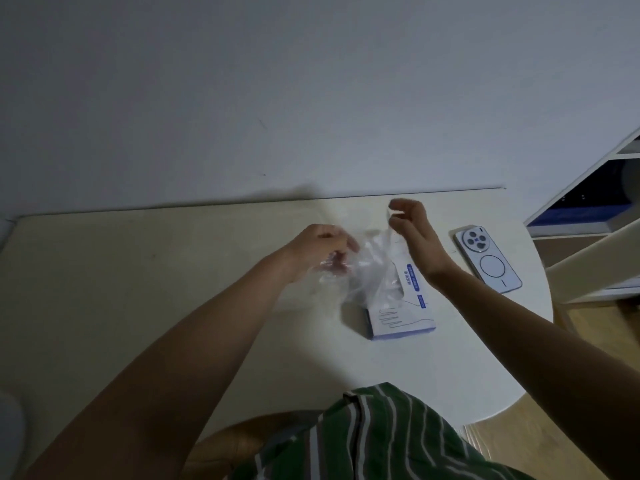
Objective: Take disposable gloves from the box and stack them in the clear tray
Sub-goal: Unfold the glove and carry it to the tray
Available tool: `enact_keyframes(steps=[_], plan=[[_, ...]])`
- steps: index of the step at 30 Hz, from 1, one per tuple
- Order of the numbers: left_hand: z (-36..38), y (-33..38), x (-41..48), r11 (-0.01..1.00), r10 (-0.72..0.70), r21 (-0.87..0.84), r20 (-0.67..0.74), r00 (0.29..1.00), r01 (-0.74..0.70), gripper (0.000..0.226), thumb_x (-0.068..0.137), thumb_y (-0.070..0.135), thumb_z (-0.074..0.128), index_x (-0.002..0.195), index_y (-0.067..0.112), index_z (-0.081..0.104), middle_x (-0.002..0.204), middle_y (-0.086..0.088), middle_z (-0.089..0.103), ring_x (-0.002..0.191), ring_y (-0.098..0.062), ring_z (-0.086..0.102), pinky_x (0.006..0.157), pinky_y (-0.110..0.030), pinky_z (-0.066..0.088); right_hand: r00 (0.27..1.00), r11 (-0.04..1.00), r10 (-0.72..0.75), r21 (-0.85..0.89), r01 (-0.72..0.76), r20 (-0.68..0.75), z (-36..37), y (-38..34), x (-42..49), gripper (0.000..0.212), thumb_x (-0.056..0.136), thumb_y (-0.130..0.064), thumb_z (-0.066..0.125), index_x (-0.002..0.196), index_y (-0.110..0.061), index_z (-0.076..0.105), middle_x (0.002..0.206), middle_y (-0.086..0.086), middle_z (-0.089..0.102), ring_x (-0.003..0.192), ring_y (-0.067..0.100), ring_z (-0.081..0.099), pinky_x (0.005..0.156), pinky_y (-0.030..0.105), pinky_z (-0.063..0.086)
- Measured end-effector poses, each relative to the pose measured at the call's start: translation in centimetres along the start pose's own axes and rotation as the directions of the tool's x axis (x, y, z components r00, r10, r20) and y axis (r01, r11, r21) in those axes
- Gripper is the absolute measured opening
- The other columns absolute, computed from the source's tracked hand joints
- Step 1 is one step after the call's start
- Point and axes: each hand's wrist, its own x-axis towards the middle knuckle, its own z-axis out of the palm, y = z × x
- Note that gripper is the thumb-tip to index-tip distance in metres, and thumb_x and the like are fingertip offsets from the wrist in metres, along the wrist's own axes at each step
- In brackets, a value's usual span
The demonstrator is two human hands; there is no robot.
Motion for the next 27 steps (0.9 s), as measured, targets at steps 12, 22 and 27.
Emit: enact_keyframes(steps=[12, 22, 27], plan=[[-9.8, -0.1, -5.0, 0.992, -0.103, 0.051, -0.164, 0.981, 0.113, 0.015, 0.087, 0.007, 0.068, 0.101, 0.005, 0.07, 0.078, -0.007, 0.07, 0.061, -0.02, 0.069, 0.055, -0.024, 0.055, 0.846, 0.937, 0.168, -0.35, 0.023, 0.506, 8.0, -4.7, 2.9, 0.02, 0.088, -0.026, 0.07, 0.086, -0.006, 0.071, 0.077, 0.006, 0.073, 0.07, 0.009, 0.065, 0.075, 0.023, 0.05], [-11.2, -4.1, -5.2, 0.943, 0.049, 0.279, -0.654, 0.755, 0.18, 0.013, 0.102, 0.019, 0.039, 0.099, 0.01, 0.047, 0.073, -0.008, 0.059, 0.049, -0.023, 0.059, 0.047, -0.028, 0.048, 0.964, 0.73, -0.077, -0.645, 0.227, 0.253, 14.2, -3.8, 3.9, 0.04, 0.081, -0.025, 0.077, 0.116, -0.015, 0.058, 0.104, 0.006, 0.064, 0.087, 0.016, 0.062, 0.083, 0.033, 0.053], [-11.3, -5.6, -4.4, 0.786, 0.262, 0.553, -0.702, 0.662, 0.276, 0.021, 0.104, 0.026, 0.023, 0.095, 0.014, 0.038, 0.069, 0.006, 0.045, 0.059, -0.01, 0.042, 0.056, -0.03, 0.029, 0.841, 0.585, -0.458, -0.615, 0.529, 0.287, 16.9, -4.5, 3.4, 0.031, 0.082, -0.021, 0.07, 0.111, -0.021, 0.058, 0.108, -0.001, 0.054, 0.088, 0.01, 0.053, 0.079, 0.026, 0.049]])
